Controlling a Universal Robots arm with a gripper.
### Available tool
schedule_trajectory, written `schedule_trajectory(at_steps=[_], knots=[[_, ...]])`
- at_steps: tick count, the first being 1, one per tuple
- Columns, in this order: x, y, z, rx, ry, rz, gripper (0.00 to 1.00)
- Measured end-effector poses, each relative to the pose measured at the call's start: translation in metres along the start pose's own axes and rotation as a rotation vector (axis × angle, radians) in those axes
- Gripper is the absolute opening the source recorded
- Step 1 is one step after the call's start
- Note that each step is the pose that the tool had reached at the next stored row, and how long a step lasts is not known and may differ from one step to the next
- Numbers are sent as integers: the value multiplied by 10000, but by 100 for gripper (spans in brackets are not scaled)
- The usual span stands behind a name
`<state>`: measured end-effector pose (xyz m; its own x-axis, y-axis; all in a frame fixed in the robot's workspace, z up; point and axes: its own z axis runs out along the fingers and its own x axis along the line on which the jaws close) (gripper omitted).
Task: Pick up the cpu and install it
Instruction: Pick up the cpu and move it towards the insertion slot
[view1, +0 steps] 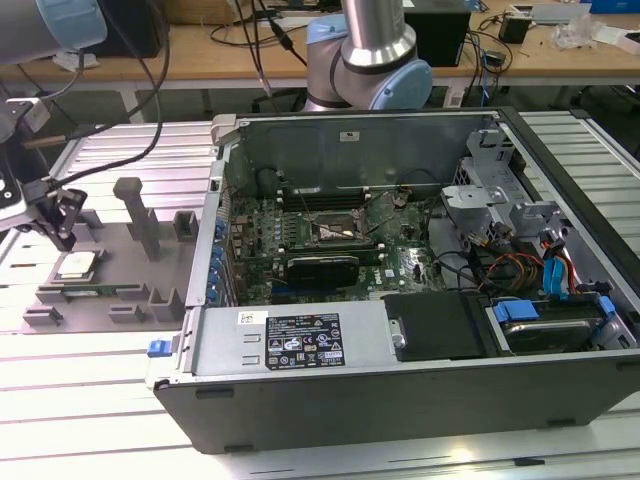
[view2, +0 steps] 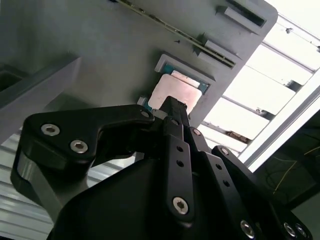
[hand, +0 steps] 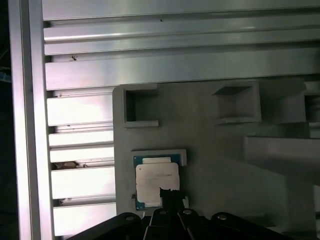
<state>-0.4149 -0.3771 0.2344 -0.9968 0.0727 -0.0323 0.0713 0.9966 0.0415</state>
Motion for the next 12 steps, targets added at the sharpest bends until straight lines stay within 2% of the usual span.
schedule_trajectory(at_steps=[5, 12], knots=[[20, -7, 99, -117, 9, -369, 11], [47, -22, 242, -134, 18, -457, 11]])
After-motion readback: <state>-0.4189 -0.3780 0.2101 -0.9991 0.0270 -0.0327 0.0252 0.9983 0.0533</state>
